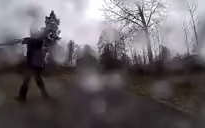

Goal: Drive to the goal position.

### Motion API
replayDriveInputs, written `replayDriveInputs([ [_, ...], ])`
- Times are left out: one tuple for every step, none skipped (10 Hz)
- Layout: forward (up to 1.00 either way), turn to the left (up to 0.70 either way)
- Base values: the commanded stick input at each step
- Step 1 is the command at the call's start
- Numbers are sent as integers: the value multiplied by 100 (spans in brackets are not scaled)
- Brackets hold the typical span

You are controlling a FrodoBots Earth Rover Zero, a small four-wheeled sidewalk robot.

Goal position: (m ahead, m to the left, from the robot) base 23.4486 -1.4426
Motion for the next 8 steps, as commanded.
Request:
replayDriveInputs([
  [50, 0],
  [50, 0],
  [50, 0],
  [50, 0],
  [50, 0],
  [50, 0],
  [50, 0],
  [50, 0],
])
